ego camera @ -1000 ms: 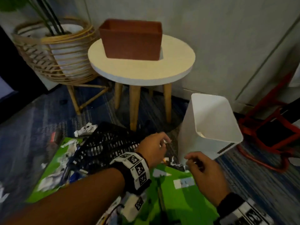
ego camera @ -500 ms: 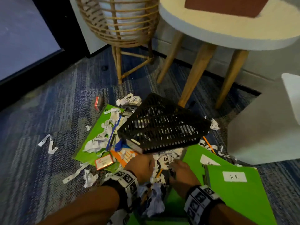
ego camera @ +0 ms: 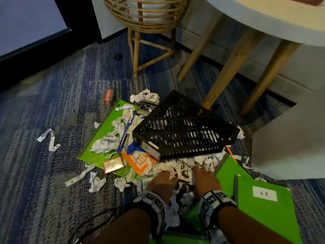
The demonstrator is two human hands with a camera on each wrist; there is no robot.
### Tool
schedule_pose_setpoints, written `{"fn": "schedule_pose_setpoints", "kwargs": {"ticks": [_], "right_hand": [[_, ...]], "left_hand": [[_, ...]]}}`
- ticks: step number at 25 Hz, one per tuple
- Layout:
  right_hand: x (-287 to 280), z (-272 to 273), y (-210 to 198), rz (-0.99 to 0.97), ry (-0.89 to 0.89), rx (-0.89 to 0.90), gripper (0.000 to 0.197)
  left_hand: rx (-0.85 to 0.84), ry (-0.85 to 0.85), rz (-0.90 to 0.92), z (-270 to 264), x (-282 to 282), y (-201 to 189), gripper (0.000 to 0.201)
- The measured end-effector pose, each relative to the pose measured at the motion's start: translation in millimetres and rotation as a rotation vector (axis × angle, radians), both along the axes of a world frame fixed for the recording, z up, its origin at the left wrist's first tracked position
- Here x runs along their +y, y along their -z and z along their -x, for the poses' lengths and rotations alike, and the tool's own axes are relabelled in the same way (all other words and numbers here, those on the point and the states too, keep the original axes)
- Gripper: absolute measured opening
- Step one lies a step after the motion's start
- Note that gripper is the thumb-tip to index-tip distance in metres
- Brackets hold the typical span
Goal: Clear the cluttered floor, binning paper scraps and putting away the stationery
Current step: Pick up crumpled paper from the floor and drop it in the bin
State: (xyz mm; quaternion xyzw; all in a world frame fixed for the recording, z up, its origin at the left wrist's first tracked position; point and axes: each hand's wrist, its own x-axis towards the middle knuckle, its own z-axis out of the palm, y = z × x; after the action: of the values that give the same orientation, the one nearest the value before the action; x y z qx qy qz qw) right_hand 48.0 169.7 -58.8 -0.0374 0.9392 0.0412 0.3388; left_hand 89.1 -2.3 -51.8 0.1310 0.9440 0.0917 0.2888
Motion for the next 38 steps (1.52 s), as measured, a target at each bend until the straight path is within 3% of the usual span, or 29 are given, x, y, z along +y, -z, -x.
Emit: {"fn": "schedule_pose_setpoints", "kwargs": {"ticks": [2,6,10,12,14,16,18,22,27,29,31,35,38], "right_hand": [[2.9,-0.8,-0.5,0.068,-0.02,0.0,0.058],[5.3,-5.1,-10.5,0.318,0.169,0.095,0.042],[11.8,-18.7,-20.5,0.453,0.234,0.21,0.028],[13.7,-27.0,-20.0,0.487,0.23,0.2,0.024],[8.3,-35.6,-16.0,0.442,0.149,0.084,0.033],[3.6,-42.4,-9.3,0.293,-0.016,-0.055,0.058],[-2.4,-46.8,-5.4,0.205,-0.095,-0.064,0.062],[-13.2,-49.9,-8.3,0.222,-0.013,-0.028,0.049],[-7.3,-41.7,-37.5,0.414,0.208,0.021,0.025],[0.5,-37.9,-47.5,0.447,0.214,0.057,0.036],[7.7,-31.6,-55.7,0.444,0.203,0.09,0.046],[21.9,-14.9,-74.6,0.449,0.284,0.091,0.058],[39.0,-5.4,-97.0,0.496,0.382,0.137,0.05]], "left_hand": [[0.047,0.011,0.007,-5.4,3.6,1.9,0.043],[0.093,0.003,-0.028,-10.8,8.5,5.4,0.038],[0.179,0.027,-0.099,-7.2,11.3,-24.0,0.019],[0.074,-0.048,-0.12,-9.4,17.8,-29.5,0.028],[-0.089,-0.051,-0.125,-17.0,20.7,-28.8,0.036],[-0.21,0.021,-0.062,-24.6,22.5,-22.2,0.051],[-0.284,0.077,-0.003,-31.1,22.9,-16.5,0.054],[-0.279,0.008,0.011,-41.2,23.6,-7.7,0.049],[-0.312,0.015,0.001,-30.1,21.0,-24.7,0.044],[-0.169,-0.02,-0.051,-22.9,23.1,-34.5,0.04],[-0.13,0.017,-0.05,-14.6,23.6,-49.7,0.039],[-0.212,-0.034,-0.016,-2.8,35.9,-61.0,0.039],[-0.202,-0.044,-0.006,9.8,48.0,-81.8,0.035]]}}
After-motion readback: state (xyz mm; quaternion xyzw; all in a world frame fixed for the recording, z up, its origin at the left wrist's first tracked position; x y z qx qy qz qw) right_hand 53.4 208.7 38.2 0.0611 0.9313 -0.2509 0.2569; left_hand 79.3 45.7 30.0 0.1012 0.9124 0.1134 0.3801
